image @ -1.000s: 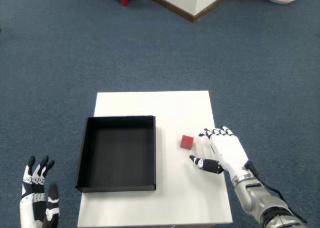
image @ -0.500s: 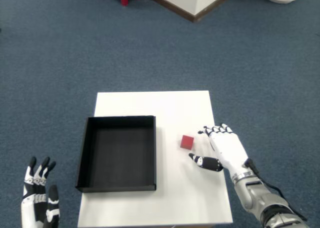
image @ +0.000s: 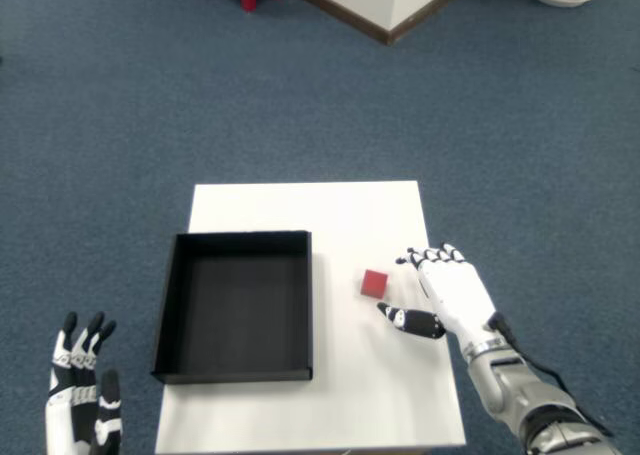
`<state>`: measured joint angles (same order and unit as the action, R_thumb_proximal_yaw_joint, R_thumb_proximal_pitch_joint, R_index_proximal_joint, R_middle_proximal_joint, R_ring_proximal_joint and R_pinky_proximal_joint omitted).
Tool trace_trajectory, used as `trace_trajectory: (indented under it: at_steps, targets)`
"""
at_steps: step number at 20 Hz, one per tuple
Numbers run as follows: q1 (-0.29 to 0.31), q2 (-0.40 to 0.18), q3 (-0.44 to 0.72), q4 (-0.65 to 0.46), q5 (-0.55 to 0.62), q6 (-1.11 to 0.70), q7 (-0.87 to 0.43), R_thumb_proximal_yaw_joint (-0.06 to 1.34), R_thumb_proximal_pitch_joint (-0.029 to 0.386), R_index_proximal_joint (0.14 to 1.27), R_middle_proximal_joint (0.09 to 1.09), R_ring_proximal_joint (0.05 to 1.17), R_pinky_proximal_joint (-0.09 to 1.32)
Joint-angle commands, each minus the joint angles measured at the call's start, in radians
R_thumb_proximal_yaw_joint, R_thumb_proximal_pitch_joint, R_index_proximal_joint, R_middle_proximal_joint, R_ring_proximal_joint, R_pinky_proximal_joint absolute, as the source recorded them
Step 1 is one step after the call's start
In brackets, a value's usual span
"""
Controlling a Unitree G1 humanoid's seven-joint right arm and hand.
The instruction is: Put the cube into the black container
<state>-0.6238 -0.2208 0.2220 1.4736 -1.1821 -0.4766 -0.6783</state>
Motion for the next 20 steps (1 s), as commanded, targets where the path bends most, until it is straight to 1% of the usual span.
trace_trajectory:
  at_steps: [1,6,17,20]
  targets:
    - [-0.06,-0.011,-0.011,-0.027,0.018,0.018,-0.007,0.63,0.005,0.45,0.25,0.27,0.13]
    - [-0.052,0.005,-0.004,-0.023,0.007,0.046,0.005,0.63,0.009,0.46,0.25,0.26,0.13]
    - [-0.016,0.006,-0.004,-0.012,0.0,0.107,0.058,0.64,0.007,0.46,0.26,0.27,0.16]
    - [0.007,0.014,-0.004,-0.011,-0.002,0.117,0.073,0.64,0.007,0.45,0.26,0.27,0.16]
